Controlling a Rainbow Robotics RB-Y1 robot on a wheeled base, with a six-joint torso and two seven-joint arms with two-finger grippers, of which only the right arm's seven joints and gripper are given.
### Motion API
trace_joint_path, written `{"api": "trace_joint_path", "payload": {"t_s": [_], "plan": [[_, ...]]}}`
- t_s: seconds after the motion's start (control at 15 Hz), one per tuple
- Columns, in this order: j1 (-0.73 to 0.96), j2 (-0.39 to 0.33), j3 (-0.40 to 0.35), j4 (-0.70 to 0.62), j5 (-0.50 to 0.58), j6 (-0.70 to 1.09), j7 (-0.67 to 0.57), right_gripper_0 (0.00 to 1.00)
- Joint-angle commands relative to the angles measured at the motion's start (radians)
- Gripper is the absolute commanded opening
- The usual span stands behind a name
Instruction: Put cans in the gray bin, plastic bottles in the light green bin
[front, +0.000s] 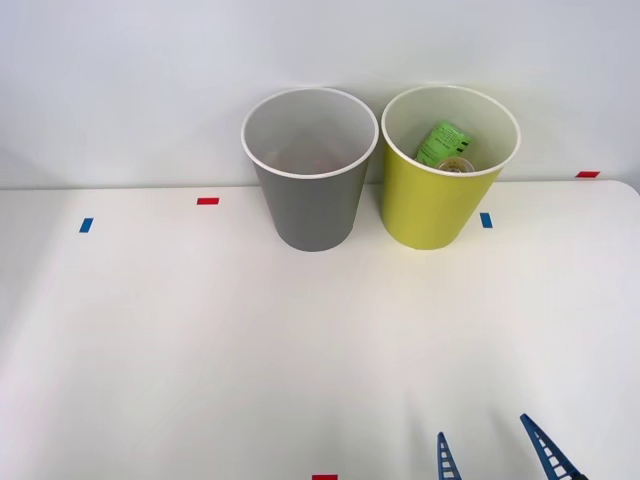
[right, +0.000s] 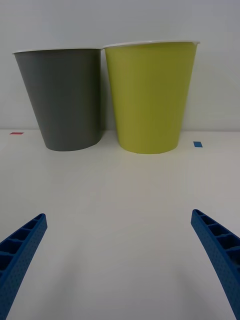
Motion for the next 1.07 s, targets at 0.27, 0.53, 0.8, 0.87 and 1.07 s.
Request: {"api": "trace_joint_path", "payload": {"t_s": [0.27, 0.53, 0.8, 0.87, 1.07], "plan": [[0.0, 0.0, 0.0, 0.0, 0.0, 0.0, 0.0, 1.0], [0.0, 0.0, 0.0, 0.0, 0.0, 0.0, 0.0, 1.0], [0.0, 0.0, 0.0, 0.0, 0.0, 0.0, 0.0, 1.0], [0.0, 0.0, 0.0, 0.0, 0.0, 0.0, 0.0, 1.0], [0.0, 0.0, 0.0, 0.0, 0.0, 0.0, 0.0, 1.0]]}}
